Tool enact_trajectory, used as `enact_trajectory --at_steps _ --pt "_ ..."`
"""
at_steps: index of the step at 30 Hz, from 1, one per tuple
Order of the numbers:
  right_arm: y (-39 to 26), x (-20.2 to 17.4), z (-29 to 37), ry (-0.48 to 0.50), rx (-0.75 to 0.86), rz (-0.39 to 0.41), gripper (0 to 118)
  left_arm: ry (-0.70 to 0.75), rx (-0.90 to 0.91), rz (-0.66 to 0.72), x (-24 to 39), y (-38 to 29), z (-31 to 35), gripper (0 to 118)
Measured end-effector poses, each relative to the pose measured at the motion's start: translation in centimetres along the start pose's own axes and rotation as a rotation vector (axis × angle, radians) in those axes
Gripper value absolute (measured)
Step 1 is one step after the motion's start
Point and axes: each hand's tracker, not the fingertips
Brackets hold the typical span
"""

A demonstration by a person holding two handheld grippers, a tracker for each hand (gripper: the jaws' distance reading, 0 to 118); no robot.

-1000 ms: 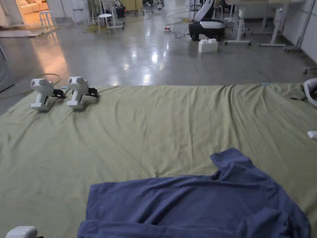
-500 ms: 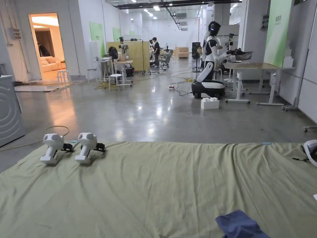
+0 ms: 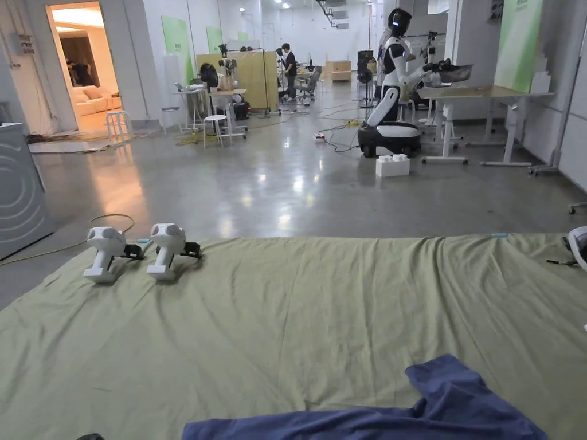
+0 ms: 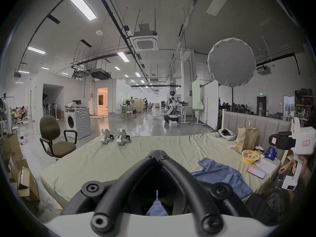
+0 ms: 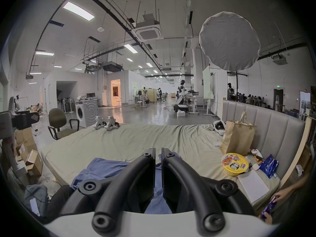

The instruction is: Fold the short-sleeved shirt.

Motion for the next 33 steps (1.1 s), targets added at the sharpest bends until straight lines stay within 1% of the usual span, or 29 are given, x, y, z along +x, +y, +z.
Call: enact_trajectory --at_steps 4,8,12,13,14,15,16,17,18,20,24,27,28,29,30,31,32,33 --pt "-0.3 0.3 -0.8 0.016 0.001 -0.014 9 -0.005 -0.055 0.038 -1.0 -0.1 -1.5 2" --pt "-1.6 0.4 -1.9 0.028 -0.040 -0.043 9 -0.007 -0.247 0.064 -2.4 -2.1 -5.9 2" --pt "-3.7 1.1 -3.3 0.019 -0.129 -0.084 9 -0.041 -0.439 0.192 -5.1 -7.2 -13.3 2" --pt "-4.1 1.0 -4.0 0.018 -0.160 -0.093 9 -0.029 -0.485 0.204 -5.7 -8.7 -15.7 5" --pt "-4.5 1.2 -4.5 0.017 -0.185 -0.101 9 -0.026 -0.550 0.173 -6.1 -9.8 -18.0 34" --pt "-5.0 1.6 -5.0 0.014 -0.215 -0.112 9 -0.015 -0.587 0.110 -6.4 -11.2 -20.5 76" --pt "-5.5 2.1 -5.7 0.014 -0.258 -0.127 9 -0.011 -0.624 0.082 -6.9 -12.7 -23.3 96" --pt "-5.8 2.4 -6.0 0.009 -0.276 -0.135 9 -0.029 -0.661 0.112 -7.5 -14.0 -25.7 93" --pt "-6.3 2.8 -6.4 0.001 -0.295 -0.145 9 -0.065 -0.666 0.163 -8.3 -15.0 -28.0 93" --pt "-6.9 3.3 -7.0 -0.009 -0.320 -0.163 9 -0.035 -0.720 0.241 -9.4 -16.8 -31.8 93" --pt "-7.8 4.4 -8.1 -0.026 -0.359 -0.194 9 0.034 -0.851 0.165 -10.2 -20.1 -38.3 93" --pt "-8.5 5.2 -8.7 -0.043 -0.384 -0.205 9 0.069 -0.919 0.207 -10.3 -22.0 -40.7 93" --pt "-8.6 5.4 -8.8 -0.045 -0.393 -0.214 9 0.073 -0.942 0.198 -10.1 -22.4 -40.9 88" --pt "-8.9 5.7 -8.9 -0.049 -0.400 -0.226 9 0.058 -0.974 0.175 -9.8 -22.9 -41.3 66" --pt "-9.1 5.9 -8.9 -0.050 -0.407 -0.240 9 0.082 -0.995 0.116 -9.1 -23.2 -41.5 53" --pt "-9.3 6.1 -9.0 -0.052 -0.414 -0.253 9 0.092 -0.975 0.051 -8.4 -22.8 -41.4 48" --pt "-9.6 6.3 -9.1 -0.055 -0.421 -0.267 9 0.072 -0.964 0.041 -8.1 -22.5 -41.4 30" --pt "-9.8 6.5 -9.2 -0.056 -0.424 -0.283 9 0.081 -0.976 0.008 -7.8 -22.3 -41.6 18"
